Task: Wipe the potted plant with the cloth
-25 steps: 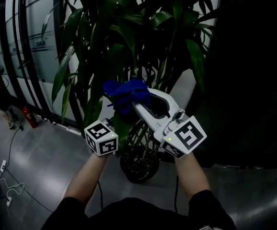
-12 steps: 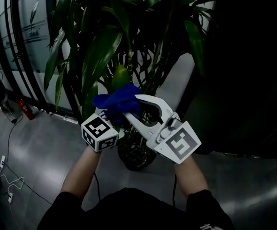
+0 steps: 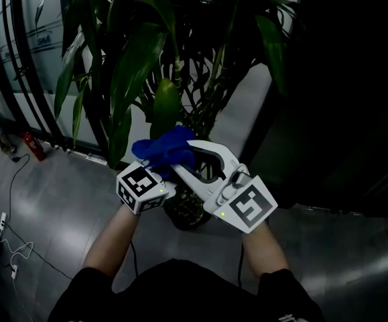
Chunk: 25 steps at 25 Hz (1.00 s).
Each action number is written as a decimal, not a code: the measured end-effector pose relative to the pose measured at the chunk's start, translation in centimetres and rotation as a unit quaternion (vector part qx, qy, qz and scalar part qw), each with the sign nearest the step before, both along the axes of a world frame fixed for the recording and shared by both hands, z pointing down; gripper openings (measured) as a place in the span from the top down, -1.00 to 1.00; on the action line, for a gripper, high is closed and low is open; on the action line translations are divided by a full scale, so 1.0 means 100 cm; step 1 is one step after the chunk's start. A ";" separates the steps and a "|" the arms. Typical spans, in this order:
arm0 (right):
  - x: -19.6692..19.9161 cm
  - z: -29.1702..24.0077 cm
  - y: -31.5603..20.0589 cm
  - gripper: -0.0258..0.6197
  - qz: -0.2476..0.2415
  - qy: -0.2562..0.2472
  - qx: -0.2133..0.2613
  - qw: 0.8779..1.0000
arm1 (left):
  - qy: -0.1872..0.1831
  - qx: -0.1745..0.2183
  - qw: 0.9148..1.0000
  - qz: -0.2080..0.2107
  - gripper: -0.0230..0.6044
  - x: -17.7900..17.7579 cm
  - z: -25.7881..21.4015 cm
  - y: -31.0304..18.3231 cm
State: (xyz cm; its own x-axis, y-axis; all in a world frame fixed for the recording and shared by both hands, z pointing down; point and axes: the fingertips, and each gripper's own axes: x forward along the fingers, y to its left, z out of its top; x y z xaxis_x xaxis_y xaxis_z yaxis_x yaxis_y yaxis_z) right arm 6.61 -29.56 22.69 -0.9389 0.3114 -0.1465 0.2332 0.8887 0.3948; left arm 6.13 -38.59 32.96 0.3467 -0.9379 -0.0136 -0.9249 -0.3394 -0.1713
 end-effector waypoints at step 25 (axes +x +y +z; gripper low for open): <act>0.052 0.056 -0.014 0.58 0.005 -0.010 -0.121 0.993 | 0.127 -0.007 0.991 -0.031 0.91 0.026 0.051 0.029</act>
State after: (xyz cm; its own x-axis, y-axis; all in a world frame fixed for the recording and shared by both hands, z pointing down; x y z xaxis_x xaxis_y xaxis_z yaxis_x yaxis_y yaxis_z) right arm 11.78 -30.95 28.28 -0.9383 0.2548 -0.2340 0.2177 0.9606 0.1730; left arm 8.74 -35.65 38.04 0.2750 -0.9582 -0.0794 -0.9569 -0.2808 0.0741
